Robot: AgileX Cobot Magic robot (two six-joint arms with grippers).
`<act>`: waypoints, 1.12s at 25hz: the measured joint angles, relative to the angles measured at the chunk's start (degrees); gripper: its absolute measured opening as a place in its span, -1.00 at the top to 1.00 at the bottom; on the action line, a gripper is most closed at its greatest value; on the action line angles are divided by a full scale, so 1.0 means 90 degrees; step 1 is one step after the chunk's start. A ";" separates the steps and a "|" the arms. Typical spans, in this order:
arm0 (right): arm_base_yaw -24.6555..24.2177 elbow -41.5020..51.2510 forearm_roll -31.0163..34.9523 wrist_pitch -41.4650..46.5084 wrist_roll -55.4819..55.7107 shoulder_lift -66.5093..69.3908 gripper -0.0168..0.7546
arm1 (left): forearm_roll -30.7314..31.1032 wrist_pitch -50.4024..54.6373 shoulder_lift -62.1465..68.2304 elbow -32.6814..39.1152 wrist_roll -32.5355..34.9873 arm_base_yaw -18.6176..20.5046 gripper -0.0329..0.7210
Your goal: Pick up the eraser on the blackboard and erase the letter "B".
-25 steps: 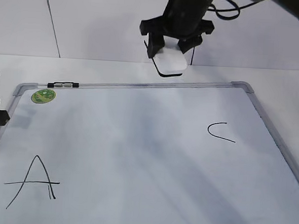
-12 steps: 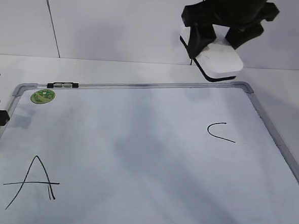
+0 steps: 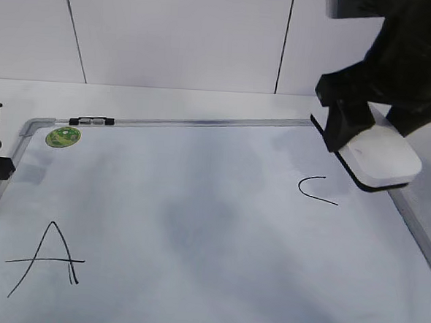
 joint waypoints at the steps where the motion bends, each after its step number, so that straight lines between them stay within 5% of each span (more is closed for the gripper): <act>1: 0.0000 0.0134 0.0000 0.0000 0.0027 -0.0069 -0.35 | 0.0044 -0.0027 0.0000 -0.0006 -0.0012 0.0000 0.81; 21: -0.0024 0.1211 -0.1048 -0.0262 0.1467 -0.0242 -0.35 | 0.0194 -0.0387 0.0000 -0.0015 0.0093 0.0000 0.81; 28: -0.0534 0.1211 -0.0953 -0.0642 0.1365 0.0174 -0.35 | 0.0194 -0.0387 0.0000 -0.0021 0.0096 0.0000 0.81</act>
